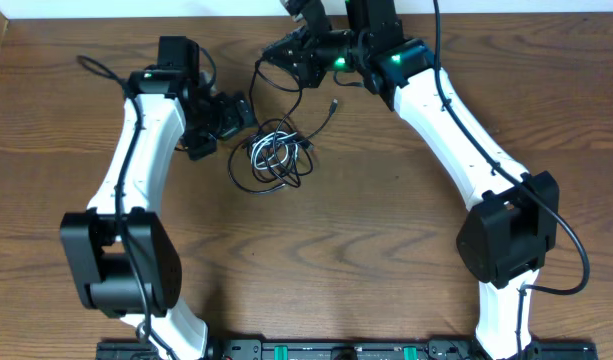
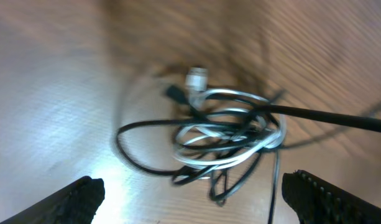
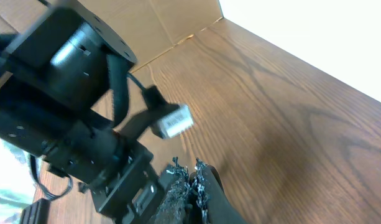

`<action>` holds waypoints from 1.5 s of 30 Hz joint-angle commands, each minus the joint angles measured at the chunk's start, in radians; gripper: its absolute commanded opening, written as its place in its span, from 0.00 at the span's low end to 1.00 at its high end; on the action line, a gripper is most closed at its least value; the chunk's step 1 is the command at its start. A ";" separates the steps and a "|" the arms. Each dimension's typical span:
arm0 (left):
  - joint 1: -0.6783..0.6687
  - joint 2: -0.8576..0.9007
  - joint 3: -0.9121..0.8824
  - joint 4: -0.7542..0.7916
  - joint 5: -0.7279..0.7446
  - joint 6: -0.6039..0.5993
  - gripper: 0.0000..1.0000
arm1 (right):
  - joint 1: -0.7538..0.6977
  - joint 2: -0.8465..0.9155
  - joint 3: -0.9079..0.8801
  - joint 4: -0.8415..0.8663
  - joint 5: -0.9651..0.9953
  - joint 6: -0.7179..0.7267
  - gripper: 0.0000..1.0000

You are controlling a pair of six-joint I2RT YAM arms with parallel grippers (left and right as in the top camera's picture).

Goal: Untangle cables

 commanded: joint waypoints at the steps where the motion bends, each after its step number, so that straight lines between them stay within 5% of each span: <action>1: -0.003 0.047 0.003 0.029 0.159 0.195 0.98 | -0.018 -0.020 0.020 0.001 0.007 0.029 0.01; 9: -0.002 0.178 0.002 -0.020 0.143 0.532 0.96 | -0.023 -0.020 0.020 -0.041 0.028 0.032 0.01; 13: -0.003 0.207 0.002 0.014 0.158 0.563 0.88 | -0.026 -0.019 0.020 -0.083 0.034 0.028 0.01; 15: -0.003 0.219 0.002 0.027 0.165 0.563 0.68 | -0.026 -0.019 0.020 -0.093 0.034 0.028 0.01; 17: -0.003 0.237 0.002 0.034 0.164 0.563 0.23 | -0.027 -0.019 0.020 -0.109 0.034 0.019 0.01; 19: -0.002 0.245 0.002 0.037 0.164 0.563 0.08 | -0.030 -0.019 0.020 -0.124 0.035 0.000 0.01; 25: 0.005 0.245 0.002 0.058 0.150 0.516 0.07 | -0.081 -0.022 0.020 -0.168 0.034 0.000 0.01; 34: 0.034 0.245 0.002 0.082 -0.205 0.144 0.08 | -0.184 -0.124 0.020 -0.222 0.087 0.020 0.01; 45: 0.088 0.245 0.002 0.061 -0.211 0.066 0.07 | -0.298 -0.369 0.020 -0.395 0.425 -0.051 0.01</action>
